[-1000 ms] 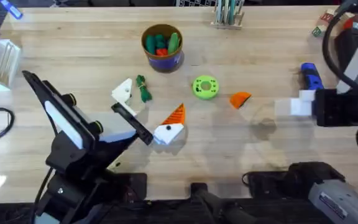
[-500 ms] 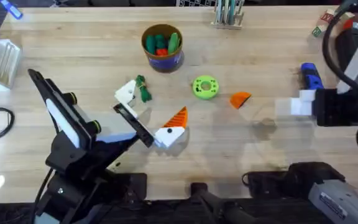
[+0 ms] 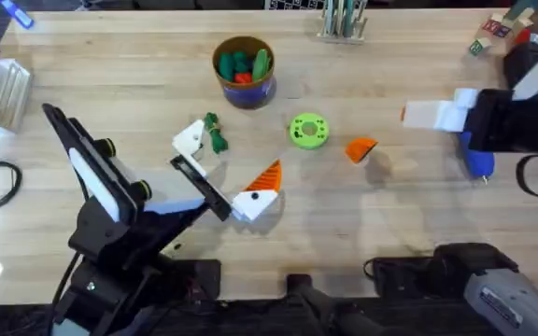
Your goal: Pick up the gripper from the table and insert it into the empty holder that is missing its gripper. Then pick up a screw, insert it into the mounting hole, and use the screwdriver to tighten it. Finally, clean up the table by picking up the vegetable and placing it into the bucket.
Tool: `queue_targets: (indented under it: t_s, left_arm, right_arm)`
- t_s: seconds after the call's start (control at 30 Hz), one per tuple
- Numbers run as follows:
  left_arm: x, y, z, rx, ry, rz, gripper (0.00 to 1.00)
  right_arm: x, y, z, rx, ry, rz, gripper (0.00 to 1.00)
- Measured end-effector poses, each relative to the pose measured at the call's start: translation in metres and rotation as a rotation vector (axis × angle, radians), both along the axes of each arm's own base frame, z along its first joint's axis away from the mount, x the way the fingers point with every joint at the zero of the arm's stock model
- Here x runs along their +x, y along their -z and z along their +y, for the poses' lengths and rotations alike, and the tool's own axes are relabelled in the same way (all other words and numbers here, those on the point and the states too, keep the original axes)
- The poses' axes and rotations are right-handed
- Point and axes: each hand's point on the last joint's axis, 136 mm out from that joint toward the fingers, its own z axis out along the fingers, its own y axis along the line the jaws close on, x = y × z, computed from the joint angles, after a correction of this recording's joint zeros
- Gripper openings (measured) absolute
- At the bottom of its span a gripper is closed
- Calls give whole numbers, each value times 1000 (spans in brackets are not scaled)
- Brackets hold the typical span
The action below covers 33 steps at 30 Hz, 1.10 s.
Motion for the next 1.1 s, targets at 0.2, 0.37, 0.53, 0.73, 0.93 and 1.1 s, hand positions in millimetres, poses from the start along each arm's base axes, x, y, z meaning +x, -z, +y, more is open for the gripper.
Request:
queue_targets:
  t_s: [0.2, 0.37, 0.53, 0.73, 0.93, 1.1]
  left_arm:
    - [0, 0, 0, 0, 0, 0, 985]
    - [0, 0, 0, 0, 0, 0, 987]
    - [0, 0, 0, 0, 0, 0, 987]
    - [0, 0, 0, 0, 1, 0, 986]
    - [0, 0, 0, -1, 3, 1, 986]
    - [0, 0, 0, -1, 3, 1, 985]
  right_arm:
    - [-6, 37, 29, -60, -234, 174, 993]
    - [-3, 74, 46, -167, -404, 310, 993]
    - [10, 99, 45, -241, -443, 370, 993]
    - [27, 116, 45, -270, -448, 382, 971]
    - [32, 122, 46, -278, -453, 389, 516]
    - [33, 122, 45, -282, -450, 386, 24]
